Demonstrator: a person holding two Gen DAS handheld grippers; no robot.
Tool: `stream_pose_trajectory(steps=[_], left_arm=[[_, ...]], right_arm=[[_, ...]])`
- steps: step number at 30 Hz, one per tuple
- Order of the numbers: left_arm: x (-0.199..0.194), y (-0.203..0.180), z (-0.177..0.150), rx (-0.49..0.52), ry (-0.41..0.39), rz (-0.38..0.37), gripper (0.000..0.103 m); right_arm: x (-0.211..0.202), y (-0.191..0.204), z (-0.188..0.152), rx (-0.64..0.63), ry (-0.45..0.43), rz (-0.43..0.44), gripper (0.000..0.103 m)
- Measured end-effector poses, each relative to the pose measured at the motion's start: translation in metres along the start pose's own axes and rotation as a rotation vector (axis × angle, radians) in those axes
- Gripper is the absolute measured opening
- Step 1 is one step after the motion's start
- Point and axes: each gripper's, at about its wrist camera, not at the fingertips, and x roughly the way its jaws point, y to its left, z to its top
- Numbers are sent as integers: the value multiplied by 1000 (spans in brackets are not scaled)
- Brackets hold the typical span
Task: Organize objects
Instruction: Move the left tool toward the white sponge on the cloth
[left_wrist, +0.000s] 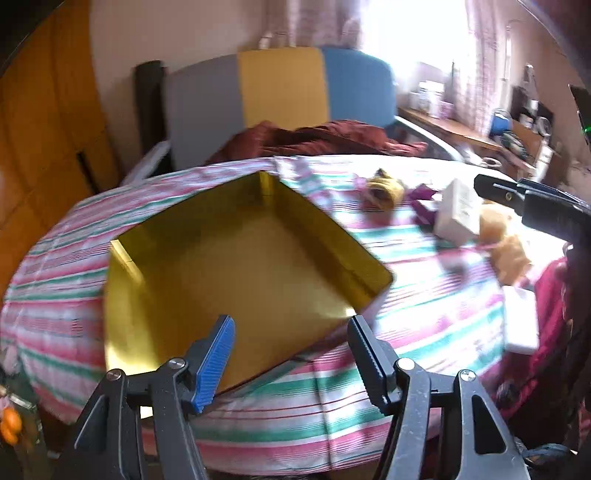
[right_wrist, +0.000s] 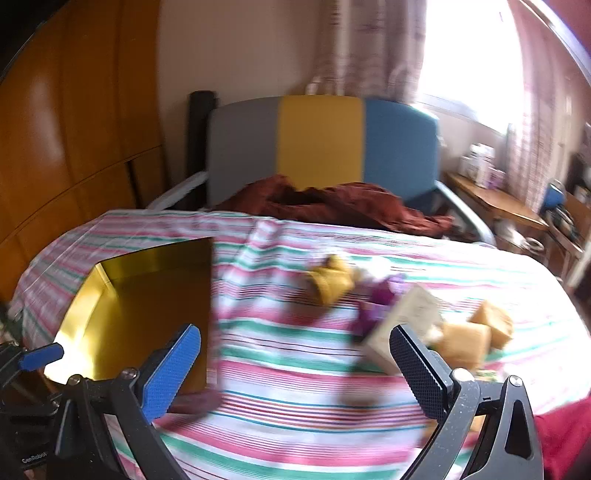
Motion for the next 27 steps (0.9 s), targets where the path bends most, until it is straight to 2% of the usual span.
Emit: stream_pose_trajectory(steps=[7, 15, 21, 27], left_arm=[[7, -25, 14, 55, 21, -148, 65], [21, -90, 32, 226, 37, -309, 67], [33, -132, 36, 309, 79, -365, 67], [39, -156, 34, 370, 94, -398, 67]], right_arm=[[-20, -71, -6, 89, 23, -147, 103], [-51, -131, -15, 159, 43, -255, 103], [-75, -153, -21, 158, 52, -282, 103], [-86, -168, -32, 164, 80, -300, 103]])
